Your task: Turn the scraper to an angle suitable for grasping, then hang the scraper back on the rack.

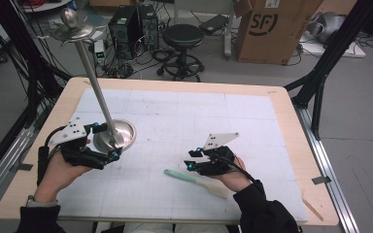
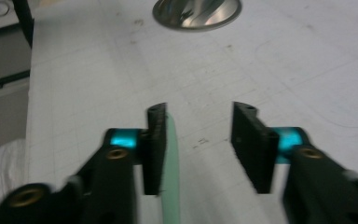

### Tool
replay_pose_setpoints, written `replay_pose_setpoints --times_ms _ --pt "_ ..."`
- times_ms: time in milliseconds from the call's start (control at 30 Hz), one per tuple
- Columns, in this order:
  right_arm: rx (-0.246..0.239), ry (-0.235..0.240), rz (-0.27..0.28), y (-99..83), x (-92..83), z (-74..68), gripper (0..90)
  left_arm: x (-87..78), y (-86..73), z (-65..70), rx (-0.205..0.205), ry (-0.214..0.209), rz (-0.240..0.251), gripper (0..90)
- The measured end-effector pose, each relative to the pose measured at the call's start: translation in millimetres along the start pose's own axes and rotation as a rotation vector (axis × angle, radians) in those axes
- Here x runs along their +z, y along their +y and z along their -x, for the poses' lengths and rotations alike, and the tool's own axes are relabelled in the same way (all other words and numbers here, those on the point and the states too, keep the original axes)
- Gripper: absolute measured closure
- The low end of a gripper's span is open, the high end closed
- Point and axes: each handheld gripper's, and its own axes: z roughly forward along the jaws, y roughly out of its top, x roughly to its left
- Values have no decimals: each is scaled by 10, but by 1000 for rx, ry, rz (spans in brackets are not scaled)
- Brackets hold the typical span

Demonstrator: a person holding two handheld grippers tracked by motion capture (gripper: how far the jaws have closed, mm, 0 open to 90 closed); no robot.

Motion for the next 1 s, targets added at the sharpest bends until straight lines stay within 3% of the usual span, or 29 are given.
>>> replay_pose_setpoints --times_ms 33,100,133,300,633,833,1000 --pt "16 -21 23 -3 -82 17 319 10 5 -7 4 -1 1 17" --pt "26 -27 36 -7 -116 31 291 28 11 -11 5 -2 -2 17" --pt "38 -26 39 -19 -175 53 224 32 13 -15 6 -2 -4 17" --pt "30 -58 19 -37 -221 65 93 8 23 -36 0 5 9 17" --pt "-34 -39 -109 -44 -119 -36 84 -3 39 -14 5 3 12 17" --pt "-67 -33 -257 -95 18 -92 91 16 33 -10 7 -4 1 17" --pt "-86 -1 -365 -134 169 -126 156 29 25 -2 9 -5 -8 17"
